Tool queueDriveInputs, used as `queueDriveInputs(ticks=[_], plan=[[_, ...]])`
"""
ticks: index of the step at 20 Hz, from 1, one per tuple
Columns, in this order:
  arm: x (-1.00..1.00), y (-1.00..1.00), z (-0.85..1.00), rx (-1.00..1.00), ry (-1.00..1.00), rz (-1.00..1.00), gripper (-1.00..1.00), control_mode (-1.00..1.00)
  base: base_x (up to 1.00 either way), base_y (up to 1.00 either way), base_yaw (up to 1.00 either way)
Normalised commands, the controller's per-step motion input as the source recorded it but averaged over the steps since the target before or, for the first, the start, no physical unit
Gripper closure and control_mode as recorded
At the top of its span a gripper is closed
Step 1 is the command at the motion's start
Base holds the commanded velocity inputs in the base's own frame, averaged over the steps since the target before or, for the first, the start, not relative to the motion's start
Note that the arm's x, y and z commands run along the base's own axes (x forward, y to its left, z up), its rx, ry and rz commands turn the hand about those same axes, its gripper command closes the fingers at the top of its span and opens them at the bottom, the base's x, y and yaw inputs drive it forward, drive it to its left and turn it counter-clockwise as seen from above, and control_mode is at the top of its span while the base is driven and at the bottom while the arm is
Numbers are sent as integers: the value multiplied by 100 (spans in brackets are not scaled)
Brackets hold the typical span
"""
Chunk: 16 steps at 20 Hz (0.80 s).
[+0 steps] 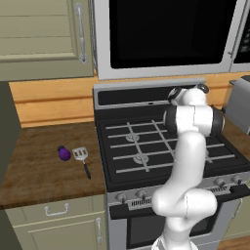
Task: Put the onion and eggplant in the pot. Retrieve the spatula and lightly stir the vegetables in the pot.
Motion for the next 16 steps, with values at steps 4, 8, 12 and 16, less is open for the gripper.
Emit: queueDriveInputs(ticks=[4,8,12,16], plan=[[-47,0,32,4,-31,0,-100,-100,0,0,0],[-90,-6,68,1,-30,-1,-100,-100,0,0,0],[-100,-2,88,0,-9,-1,-100,-100,0,0,0],[-100,0,91,-4,0,0,-100,-100,0,0,0]])
